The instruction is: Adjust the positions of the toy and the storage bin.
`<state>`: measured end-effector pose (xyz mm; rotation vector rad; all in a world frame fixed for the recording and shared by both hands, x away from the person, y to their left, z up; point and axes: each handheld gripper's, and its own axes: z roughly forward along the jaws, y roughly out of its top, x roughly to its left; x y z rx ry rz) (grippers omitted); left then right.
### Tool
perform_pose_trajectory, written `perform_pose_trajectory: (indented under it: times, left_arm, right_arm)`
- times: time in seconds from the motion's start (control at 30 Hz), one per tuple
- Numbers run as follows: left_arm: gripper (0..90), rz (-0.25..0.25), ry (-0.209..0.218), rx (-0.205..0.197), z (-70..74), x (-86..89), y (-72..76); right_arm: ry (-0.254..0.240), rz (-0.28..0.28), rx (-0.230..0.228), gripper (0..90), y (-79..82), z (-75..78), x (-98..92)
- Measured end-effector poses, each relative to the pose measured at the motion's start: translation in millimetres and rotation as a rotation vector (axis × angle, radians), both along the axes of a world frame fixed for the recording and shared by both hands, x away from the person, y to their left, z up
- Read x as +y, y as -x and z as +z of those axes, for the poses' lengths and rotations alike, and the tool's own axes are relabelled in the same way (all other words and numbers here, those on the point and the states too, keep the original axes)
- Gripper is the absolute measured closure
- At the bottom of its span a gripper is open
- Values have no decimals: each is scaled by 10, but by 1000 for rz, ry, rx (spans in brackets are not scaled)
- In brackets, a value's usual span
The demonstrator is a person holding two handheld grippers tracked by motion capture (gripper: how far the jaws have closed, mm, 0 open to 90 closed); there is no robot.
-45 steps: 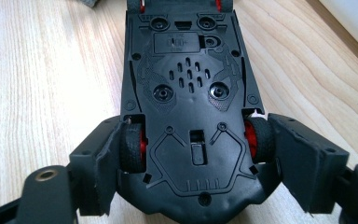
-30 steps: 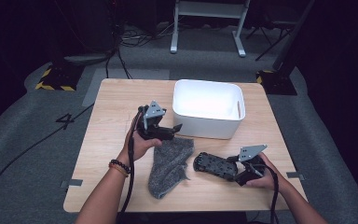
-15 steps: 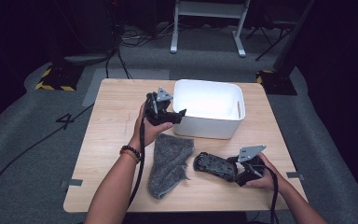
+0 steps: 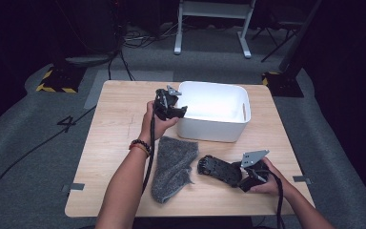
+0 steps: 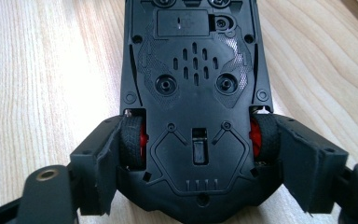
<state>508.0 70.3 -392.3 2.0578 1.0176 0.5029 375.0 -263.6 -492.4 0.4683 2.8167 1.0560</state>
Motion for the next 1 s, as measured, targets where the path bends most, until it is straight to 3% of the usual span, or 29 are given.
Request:
perform_pose_trajectory:
  times: [0.3, 0.43, 0.63, 1.0]
  left_arm:
    - [642, 20, -54, 1, 37, -39, -17]
    - [687, 23, -33, 22, 30, -41, 30]
    - [672, 24, -36, 25, 25, -28, 227]
    - [619, 56, -1, 46, 55, 65, 701]
  right_arm:
    - [10, 4, -3, 236, -3, -25, -3]
    - [11, 4, -5, 236, -1, -26, -3]
    - [19, 9, -18, 238, 23, -27, 5]
    - [36, 40, -18, 240, 40, -14, 11]
